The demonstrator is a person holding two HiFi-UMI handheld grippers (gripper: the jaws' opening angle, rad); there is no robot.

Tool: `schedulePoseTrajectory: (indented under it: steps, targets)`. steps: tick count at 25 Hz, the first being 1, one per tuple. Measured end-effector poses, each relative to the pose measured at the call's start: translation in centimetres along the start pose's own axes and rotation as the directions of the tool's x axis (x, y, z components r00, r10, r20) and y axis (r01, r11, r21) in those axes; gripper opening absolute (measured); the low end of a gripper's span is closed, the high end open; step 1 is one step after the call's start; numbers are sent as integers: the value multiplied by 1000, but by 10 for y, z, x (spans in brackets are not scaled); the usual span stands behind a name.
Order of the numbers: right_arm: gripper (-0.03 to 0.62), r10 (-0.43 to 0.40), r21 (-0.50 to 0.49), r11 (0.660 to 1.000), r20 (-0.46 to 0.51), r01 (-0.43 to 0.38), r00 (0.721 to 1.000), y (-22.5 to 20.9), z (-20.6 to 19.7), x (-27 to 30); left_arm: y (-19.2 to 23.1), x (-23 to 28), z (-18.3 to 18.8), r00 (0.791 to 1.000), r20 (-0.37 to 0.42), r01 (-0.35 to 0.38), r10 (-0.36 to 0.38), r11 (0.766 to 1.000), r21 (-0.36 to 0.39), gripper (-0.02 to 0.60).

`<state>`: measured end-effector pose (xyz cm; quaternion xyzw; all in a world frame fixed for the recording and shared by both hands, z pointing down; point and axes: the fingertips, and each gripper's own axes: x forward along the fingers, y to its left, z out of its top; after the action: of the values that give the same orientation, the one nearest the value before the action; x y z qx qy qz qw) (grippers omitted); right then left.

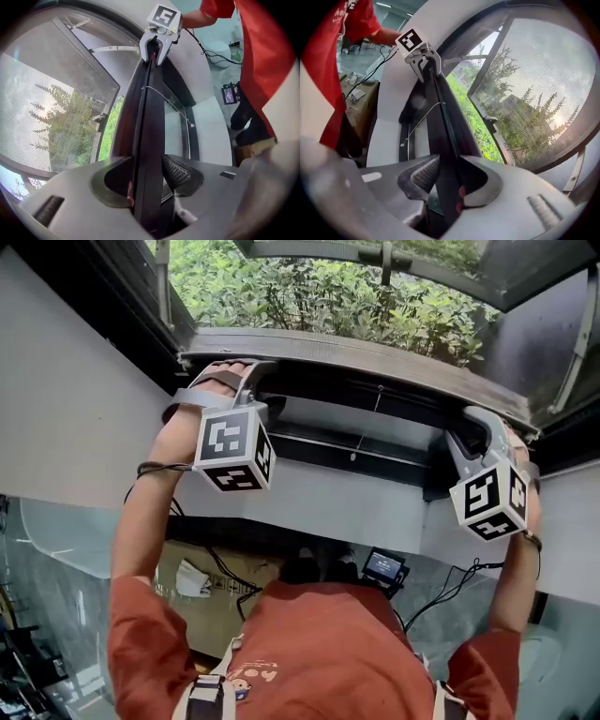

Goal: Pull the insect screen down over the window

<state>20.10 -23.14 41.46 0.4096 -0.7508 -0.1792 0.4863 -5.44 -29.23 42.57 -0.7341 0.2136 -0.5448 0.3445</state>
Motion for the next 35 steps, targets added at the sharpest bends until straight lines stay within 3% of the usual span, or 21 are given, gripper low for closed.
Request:
schedulePoseTrajectory:
  steps: [15,20,23,28,35]
  targets:
    - [158,-41,1,999,19,41,999,0,0,-2,1,-6,2,999,26,-35,35,999,16,204]
    - [172,-61,38,998,46,60,997,0,1,-4,5,-18,6,995,64,-79,81,996,-29,209]
    - [183,-85,85,993,81,79,993,-1,3,-7,9,-29,11,985,109,-124,136,987,-104,209]
    - [183,-139,219,970,153,103,978,-3,10,-18,19,-52,21,935,217,-209,279,931,-299,209]
    - [181,-247,449,888,280,101,928,8,21,-43,8,-72,36,840,324,-196,435,801,-566,209]
